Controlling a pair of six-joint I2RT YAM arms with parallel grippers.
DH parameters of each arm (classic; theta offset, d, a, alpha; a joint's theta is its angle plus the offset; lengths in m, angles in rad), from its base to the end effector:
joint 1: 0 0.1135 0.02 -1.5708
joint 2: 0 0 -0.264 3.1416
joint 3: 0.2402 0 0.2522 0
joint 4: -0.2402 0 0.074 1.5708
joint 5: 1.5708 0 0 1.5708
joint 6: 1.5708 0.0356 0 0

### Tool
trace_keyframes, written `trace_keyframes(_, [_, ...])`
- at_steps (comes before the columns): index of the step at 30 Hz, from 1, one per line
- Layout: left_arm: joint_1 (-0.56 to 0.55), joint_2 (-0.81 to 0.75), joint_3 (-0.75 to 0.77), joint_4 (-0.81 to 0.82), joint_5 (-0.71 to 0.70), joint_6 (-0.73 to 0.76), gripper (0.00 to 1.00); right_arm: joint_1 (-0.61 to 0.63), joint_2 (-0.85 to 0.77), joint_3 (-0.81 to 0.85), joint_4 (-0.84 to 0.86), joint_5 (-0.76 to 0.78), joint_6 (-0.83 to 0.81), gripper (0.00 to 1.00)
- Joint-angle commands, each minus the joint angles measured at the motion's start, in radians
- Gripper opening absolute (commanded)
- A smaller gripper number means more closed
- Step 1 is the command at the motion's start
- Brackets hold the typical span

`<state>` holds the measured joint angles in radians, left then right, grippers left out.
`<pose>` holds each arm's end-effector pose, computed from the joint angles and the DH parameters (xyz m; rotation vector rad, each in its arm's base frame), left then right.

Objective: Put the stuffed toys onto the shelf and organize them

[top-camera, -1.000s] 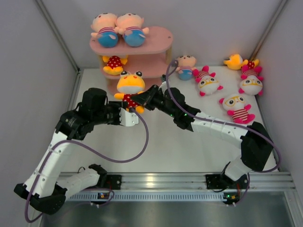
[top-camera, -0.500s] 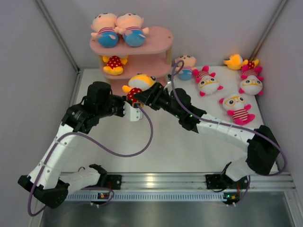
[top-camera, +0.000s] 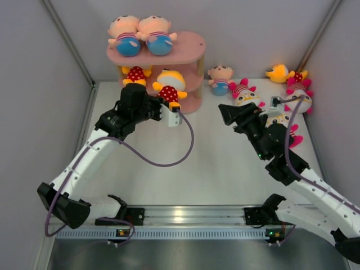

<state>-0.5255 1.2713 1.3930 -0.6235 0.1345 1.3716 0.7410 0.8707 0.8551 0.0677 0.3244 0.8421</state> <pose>0.2344 -0.1415 0.4025 1.7452 1.1494 0.3792 0.1577 0.1289 0.3772 0.3534 1.5709 1.0068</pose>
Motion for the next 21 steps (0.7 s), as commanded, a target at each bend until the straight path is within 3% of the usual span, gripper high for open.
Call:
trace_keyframes(1, [0.001,0.003,0.011,0.186,-0.018,-0.014,0.0,-0.008,-0.11,-0.021,-0.092,0.208,-0.13,0.78])
trace_keyframes(5, [0.013,0.077,0.04,0.211,-0.006,-0.072,0.0,-0.018,-0.185,-0.03,-0.127,0.268,-0.187,0.8])
trace_keyframes(13, [0.048,0.242,0.125,0.261,-0.03,-0.144,0.0,-0.054,-0.171,0.001,-0.196,0.205,-0.253,0.81])
trace_keyframes(21, [0.183,0.333,0.213,0.28,0.069,-0.158,0.0,-0.063,-0.185,-0.014,-0.206,0.214,-0.262,0.81])
